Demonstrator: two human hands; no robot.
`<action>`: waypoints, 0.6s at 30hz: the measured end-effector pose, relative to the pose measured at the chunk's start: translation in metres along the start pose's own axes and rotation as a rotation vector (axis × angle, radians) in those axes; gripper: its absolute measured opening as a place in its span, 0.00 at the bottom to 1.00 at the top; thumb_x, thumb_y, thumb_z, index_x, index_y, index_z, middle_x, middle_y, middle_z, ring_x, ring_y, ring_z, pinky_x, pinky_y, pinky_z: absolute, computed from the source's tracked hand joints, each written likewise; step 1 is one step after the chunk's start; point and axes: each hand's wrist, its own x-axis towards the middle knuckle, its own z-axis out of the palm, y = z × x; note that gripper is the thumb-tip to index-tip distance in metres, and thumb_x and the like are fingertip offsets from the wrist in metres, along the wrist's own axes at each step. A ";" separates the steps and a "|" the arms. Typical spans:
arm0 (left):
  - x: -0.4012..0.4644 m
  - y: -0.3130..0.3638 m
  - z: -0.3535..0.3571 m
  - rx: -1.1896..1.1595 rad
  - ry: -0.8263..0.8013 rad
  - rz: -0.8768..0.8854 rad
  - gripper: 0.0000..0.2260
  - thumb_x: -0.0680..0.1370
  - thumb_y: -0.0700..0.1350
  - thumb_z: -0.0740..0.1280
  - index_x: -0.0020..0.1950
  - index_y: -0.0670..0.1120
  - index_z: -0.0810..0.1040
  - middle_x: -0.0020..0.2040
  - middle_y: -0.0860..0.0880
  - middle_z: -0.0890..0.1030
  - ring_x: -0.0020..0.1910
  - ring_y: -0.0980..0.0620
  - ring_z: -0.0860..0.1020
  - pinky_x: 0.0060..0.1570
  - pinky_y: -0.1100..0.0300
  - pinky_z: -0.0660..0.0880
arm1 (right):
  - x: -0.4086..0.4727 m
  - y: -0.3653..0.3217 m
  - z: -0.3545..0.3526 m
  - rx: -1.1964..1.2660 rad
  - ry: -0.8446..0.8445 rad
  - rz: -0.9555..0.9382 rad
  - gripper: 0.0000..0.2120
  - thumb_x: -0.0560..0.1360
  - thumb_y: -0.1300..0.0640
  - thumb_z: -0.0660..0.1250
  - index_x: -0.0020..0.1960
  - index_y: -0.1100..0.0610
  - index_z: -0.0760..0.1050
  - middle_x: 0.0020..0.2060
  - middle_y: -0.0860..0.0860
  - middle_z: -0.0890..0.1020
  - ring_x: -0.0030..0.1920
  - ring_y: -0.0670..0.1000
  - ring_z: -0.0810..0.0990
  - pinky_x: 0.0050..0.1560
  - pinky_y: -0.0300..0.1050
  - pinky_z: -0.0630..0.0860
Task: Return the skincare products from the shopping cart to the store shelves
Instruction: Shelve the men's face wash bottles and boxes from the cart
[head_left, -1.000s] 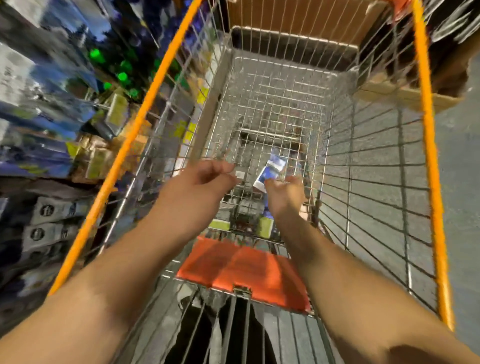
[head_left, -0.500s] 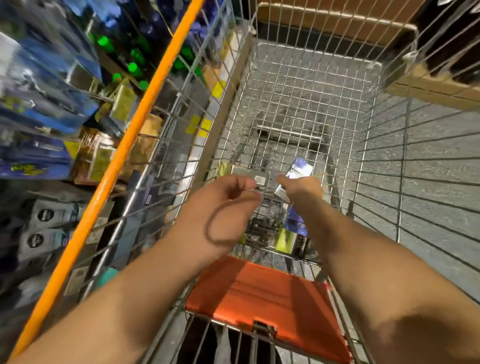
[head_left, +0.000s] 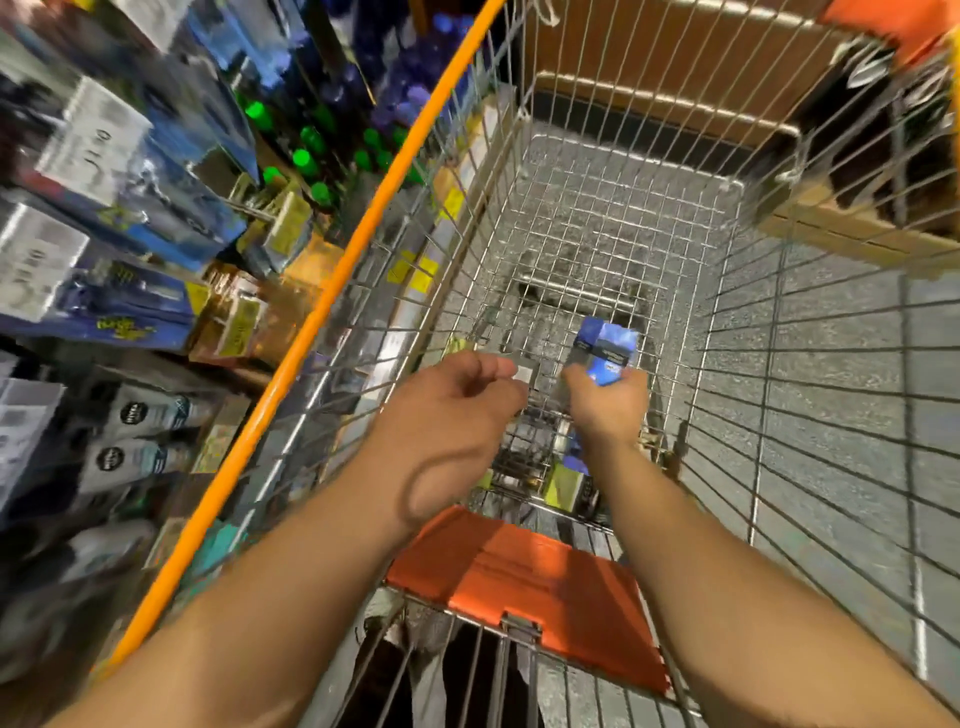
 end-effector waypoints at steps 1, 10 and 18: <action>-0.007 0.003 0.000 0.008 0.019 0.006 0.10 0.77 0.53 0.72 0.56 0.53 0.83 0.40 0.59 0.82 0.42 0.60 0.80 0.46 0.61 0.76 | -0.009 -0.006 -0.004 0.029 0.008 -0.065 0.15 0.63 0.48 0.73 0.38 0.59 0.74 0.35 0.60 0.82 0.30 0.52 0.77 0.27 0.50 0.74; -0.073 0.052 -0.041 -0.140 0.059 0.069 0.05 0.78 0.52 0.70 0.52 0.57 0.85 0.49 0.52 0.86 0.42 0.54 0.80 0.46 0.53 0.77 | -0.117 -0.105 -0.051 0.080 -0.071 -0.434 0.15 0.67 0.42 0.74 0.47 0.41 0.70 0.46 0.52 0.80 0.47 0.58 0.80 0.49 0.62 0.79; -0.156 0.102 -0.108 -0.309 0.088 0.277 0.08 0.82 0.51 0.65 0.58 0.53 0.82 0.49 0.50 0.83 0.42 0.52 0.79 0.45 0.50 0.79 | -0.234 -0.198 -0.081 0.065 -0.194 -0.863 0.20 0.65 0.52 0.80 0.52 0.48 0.75 0.48 0.43 0.75 0.50 0.35 0.75 0.51 0.25 0.67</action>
